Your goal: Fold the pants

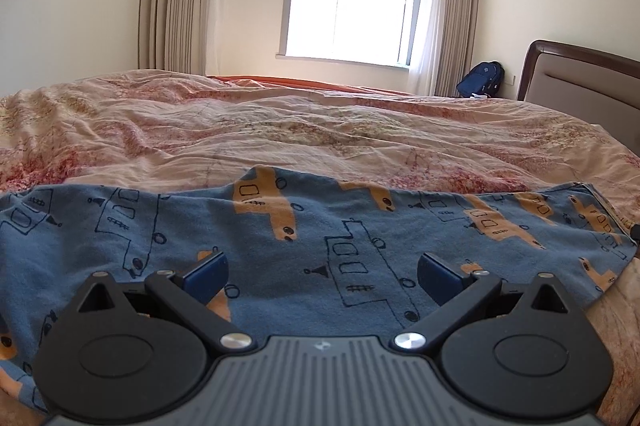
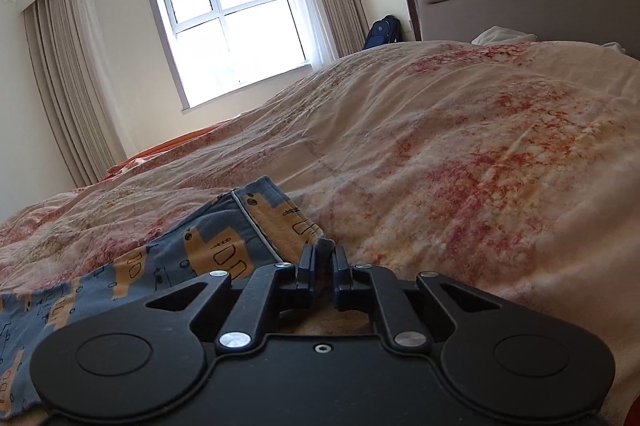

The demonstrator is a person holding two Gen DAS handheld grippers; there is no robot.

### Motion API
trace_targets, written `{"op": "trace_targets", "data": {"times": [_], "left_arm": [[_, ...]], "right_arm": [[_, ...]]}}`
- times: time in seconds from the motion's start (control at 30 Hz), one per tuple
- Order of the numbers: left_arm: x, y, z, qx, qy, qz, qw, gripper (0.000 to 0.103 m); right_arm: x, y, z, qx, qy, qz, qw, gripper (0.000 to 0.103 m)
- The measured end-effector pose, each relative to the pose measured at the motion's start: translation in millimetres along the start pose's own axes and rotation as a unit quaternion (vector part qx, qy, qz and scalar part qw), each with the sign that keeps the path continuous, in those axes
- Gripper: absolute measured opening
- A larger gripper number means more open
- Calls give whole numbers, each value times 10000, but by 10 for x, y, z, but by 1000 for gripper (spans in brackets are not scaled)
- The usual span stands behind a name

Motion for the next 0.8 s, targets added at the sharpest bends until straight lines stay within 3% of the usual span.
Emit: {"op": "trace_targets", "data": {"times": [0.1,0.17,0.23,0.3,0.33,0.4,0.5,0.6,0.7,0.8], "left_arm": [[28,40,-156,182,111,40,9998,103],[49,70,-264,324,160,70,9993,103],[65,90,-371,474,171,91,9987,103],[64,94,-492,686,184,73,9975,103],[51,95,-580,812,219,54,9964,103],[13,87,-745,983,321,-34,9946,103],[-53,98,-947,1037,450,-74,9936,103],[-102,130,-1028,853,444,8,9954,103],[-118,154,-1022,789,400,96,9960,103],[-83,206,-1042,689,433,158,9966,103]], "right_arm": [[36,56,-66,-117,250,109,9996,22],[71,114,-137,-116,459,229,9986,37],[90,171,-238,-54,690,352,9970,59],[89,217,-396,266,898,398,9948,66],[72,219,-469,461,950,354,9938,75],[3,179,-627,842,1009,113,9913,84],[-154,69,-815,938,1241,-307,9873,85],[-208,84,-964,807,1501,-327,9848,92],[-203,146,-1189,1135,1638,-333,9794,102],[-240,193,-1622,1579,2085,-360,9645,102]]}}
Point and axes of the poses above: each gripper's, at about its wrist camera, not at the fingertips, and y roughly against the way its jaws point, z to its right, x to its top, the point moved 7 cm from there along -y, roughly the way its jaws point, and after that the axes turned 6 degrees about -x, right-handed, at the moved point
